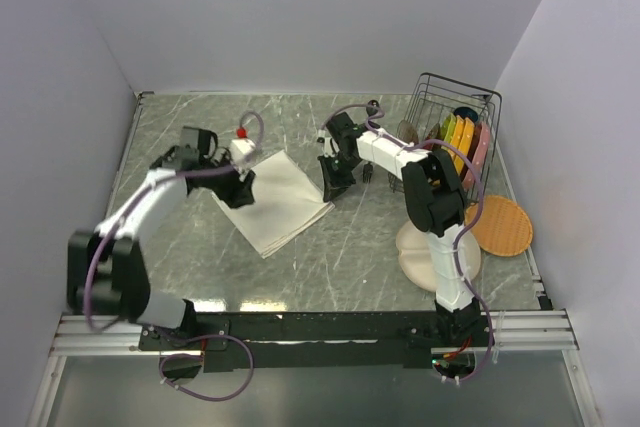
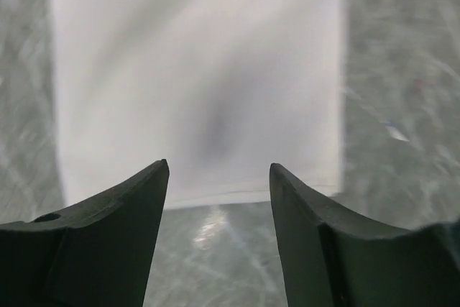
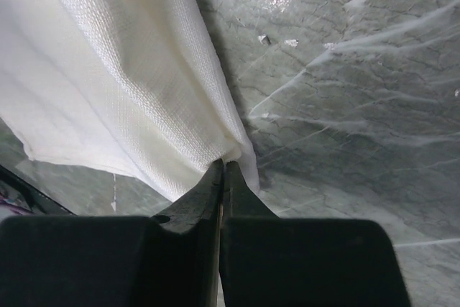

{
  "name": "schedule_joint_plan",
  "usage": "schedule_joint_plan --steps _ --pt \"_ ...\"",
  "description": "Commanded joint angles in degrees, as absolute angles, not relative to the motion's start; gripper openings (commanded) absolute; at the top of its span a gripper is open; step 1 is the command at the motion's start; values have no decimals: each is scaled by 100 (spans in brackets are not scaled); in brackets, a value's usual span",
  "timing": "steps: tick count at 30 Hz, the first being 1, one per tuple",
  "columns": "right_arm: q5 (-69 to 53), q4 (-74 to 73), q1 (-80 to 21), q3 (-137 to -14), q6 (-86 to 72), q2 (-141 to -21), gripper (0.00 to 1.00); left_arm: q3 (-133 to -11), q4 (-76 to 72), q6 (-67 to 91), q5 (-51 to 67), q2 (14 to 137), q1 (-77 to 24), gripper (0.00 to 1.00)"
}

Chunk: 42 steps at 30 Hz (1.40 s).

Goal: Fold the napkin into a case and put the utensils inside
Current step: Rotate the square-folded napkin at the center of the board, then smooth out the square-folded napkin at the center of the board.

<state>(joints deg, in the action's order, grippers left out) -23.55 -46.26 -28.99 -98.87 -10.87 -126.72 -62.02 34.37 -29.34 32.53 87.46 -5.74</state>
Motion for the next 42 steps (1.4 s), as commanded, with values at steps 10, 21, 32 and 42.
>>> schedule_joint_plan --steps 10,21,32,42 --pt "-2558 -4447 -2918 -10019 -1345 -12138 0 -4201 2698 -3673 2567 7338 -2645 61" --pt "-2514 -4456 -2918 -10064 -1318 -12190 0 -4078 2654 -4060 2206 7875 -2865 57" --pt "-2540 -4474 -2918 -10178 -1310 -12261 0 -4148 2742 -4306 2136 8043 -2874 34" --pt "-2584 -4535 -2927 -10353 -1231 -12296 0 -4263 2891 -4236 2259 7752 -2865 13"
